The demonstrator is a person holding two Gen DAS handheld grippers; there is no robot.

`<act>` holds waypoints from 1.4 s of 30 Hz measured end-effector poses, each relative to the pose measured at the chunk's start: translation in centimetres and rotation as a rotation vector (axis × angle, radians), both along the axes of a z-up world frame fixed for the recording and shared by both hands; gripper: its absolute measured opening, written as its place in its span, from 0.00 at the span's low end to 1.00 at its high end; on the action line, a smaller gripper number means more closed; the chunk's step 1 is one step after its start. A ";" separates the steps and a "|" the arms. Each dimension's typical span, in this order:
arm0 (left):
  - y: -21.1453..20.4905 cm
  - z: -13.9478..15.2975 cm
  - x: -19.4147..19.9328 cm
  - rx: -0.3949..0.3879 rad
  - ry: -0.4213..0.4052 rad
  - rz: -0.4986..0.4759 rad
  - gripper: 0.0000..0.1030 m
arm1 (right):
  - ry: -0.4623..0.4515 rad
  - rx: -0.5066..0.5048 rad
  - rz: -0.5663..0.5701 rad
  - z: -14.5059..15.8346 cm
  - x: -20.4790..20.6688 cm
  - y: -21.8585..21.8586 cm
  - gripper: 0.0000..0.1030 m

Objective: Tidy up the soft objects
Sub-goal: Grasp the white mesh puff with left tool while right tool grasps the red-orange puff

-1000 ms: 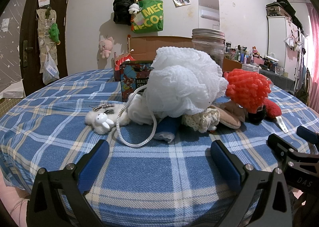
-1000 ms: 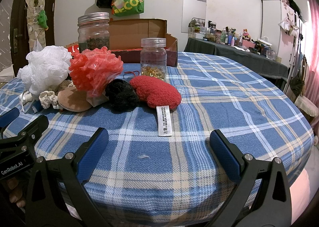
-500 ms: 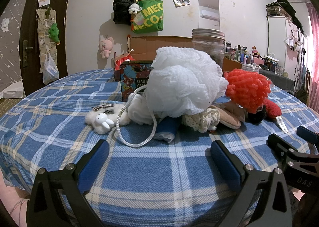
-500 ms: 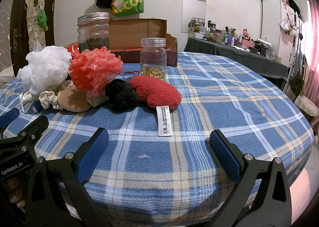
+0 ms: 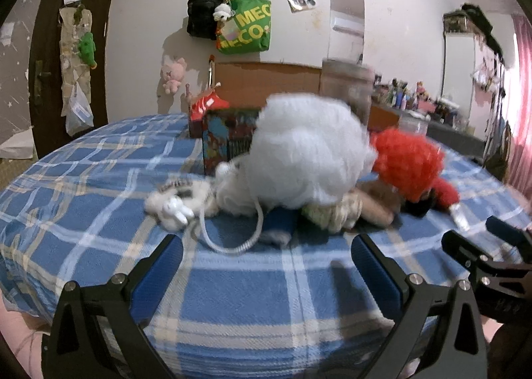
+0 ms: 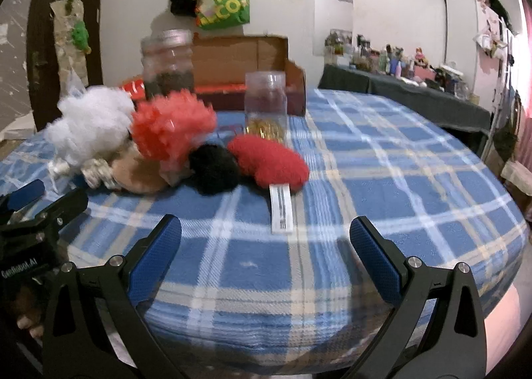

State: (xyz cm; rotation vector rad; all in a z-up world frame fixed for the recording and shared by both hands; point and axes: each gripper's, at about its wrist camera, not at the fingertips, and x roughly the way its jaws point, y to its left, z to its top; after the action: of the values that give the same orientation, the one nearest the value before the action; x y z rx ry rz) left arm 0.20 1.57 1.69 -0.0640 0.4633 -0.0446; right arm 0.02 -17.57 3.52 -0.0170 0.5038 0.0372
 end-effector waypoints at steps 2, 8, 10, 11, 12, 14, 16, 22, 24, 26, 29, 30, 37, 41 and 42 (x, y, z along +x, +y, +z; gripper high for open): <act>0.0 1.0 -0.4 -0.013 -0.019 -0.011 1.00 | -0.037 0.001 0.026 1.1 -0.4 0.0 1.00; 0.6 3.9 -0.1 -0.029 -0.063 -0.087 1.00 | -0.090 0.031 0.117 4.5 0.2 0.1 1.00; 0.7 4.8 0.5 -0.024 -0.068 -0.113 1.00 | -0.091 0.061 0.160 5.3 1.1 -0.1 1.00; 0.7 5.1 0.7 -0.017 -0.070 -0.125 1.00 | -0.089 0.075 0.178 5.6 1.3 -0.2 1.00; 0.6 5.6 1.2 -0.003 -0.068 -0.139 1.00 | -0.084 0.092 0.200 5.9 1.7 -0.3 1.00; 0.4 6.2 2.0 0.021 -0.061 -0.175 1.00 | -0.067 0.120 0.243 6.3 2.9 -0.5 1.00; 0.0 6.6 2.7 0.034 -0.045 -0.200 1.00 | -0.042 0.138 0.286 6.6 4.2 -0.4 1.00; -0.3 6.0 5.5 0.032 0.035 -0.267 1.00 | 0.065 0.177 0.424 5.9 7.3 0.6 1.00; -0.5 5.5 6.0 0.036 0.051 -0.271 1.00 | 0.100 0.177 0.459 5.5 8.0 1.1 1.00; -0.6 5.1 6.1 0.032 0.065 -0.275 1.00 | 0.123 0.166 0.475 5.1 8.4 1.6 0.99; -0.7 4.6 6.6 0.025 0.085 -0.279 0.97 | 0.155 0.172 0.498 4.4 8.7 2.1 0.82; -0.7 4.3 6.6 0.017 0.094 -0.288 0.96 | 0.163 0.184 0.505 4.2 8.7 2.1 0.74; -0.7 3.3 7.0 -0.006 0.135 -0.337 0.64 | 0.182 0.241 0.525 3.5 8.8 1.5 0.52; -0.4 3.6 6.6 -0.019 0.123 -0.340 0.54 | 0.129 0.216 0.506 4.2 7.6 1.7 0.50; -0.3 3.7 6.5 -0.024 0.121 -0.337 0.52 | 0.115 0.214 0.500 4.5 7.4 1.7 0.50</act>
State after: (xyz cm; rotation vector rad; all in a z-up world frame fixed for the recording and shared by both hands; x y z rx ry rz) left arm 6.74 1.28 5.40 -0.0112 0.5905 -0.3789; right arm 7.41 -15.90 7.98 0.0696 0.5984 0.5842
